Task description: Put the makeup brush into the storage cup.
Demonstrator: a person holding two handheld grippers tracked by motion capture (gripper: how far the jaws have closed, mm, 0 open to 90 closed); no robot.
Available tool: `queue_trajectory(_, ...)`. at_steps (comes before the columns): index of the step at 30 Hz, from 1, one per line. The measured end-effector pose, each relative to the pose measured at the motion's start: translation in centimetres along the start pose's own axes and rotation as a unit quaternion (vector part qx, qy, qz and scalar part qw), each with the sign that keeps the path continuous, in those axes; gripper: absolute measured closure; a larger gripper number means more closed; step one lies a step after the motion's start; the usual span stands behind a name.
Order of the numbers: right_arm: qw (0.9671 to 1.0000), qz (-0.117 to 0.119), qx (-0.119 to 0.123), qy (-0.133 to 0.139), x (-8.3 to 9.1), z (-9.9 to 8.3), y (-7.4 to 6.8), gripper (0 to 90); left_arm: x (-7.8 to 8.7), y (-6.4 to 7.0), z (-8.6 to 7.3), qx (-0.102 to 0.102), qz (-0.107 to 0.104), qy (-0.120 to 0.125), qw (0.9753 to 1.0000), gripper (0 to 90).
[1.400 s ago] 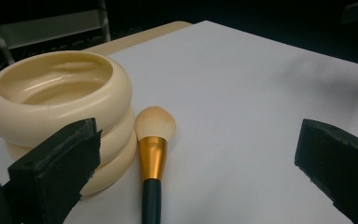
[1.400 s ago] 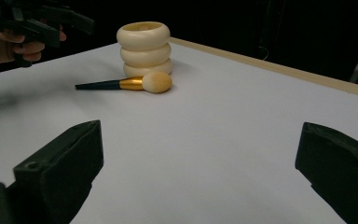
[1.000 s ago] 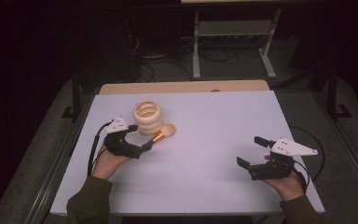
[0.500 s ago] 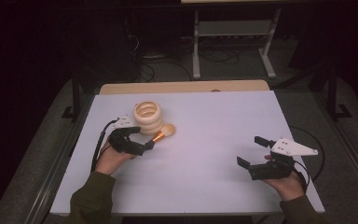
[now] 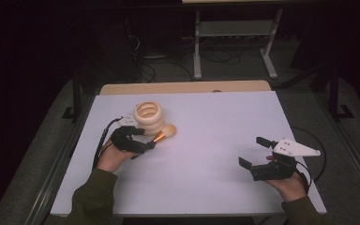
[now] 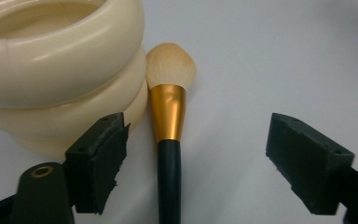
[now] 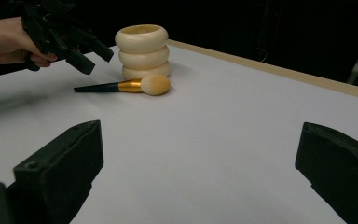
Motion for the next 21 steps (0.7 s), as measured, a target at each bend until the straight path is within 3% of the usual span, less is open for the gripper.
queue_trajectory(4,1.0000,0.000,0.000,0.000,0.0,0.0,0.0,0.3,-0.4,0.0,0.1,0.010,-0.002,0.000,1.0000,29.4)
queue_trajectory(21,1.0000,0.000,-0.001,-0.002,-0.1,0.0,0.0,0.2,-2.4,-0.3,0.3,-0.017,0.005,-0.053,0.9984,48.1)
Point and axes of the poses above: each handheld gripper's, and its own axes: x roughly backward along the jaws, z roughly out of its top, y roughly to its right, the point moved 3 cm from there along -x, roughly forward along the jaws, and after that the axes turned 6 degrees about x, right-handed, at the moved point
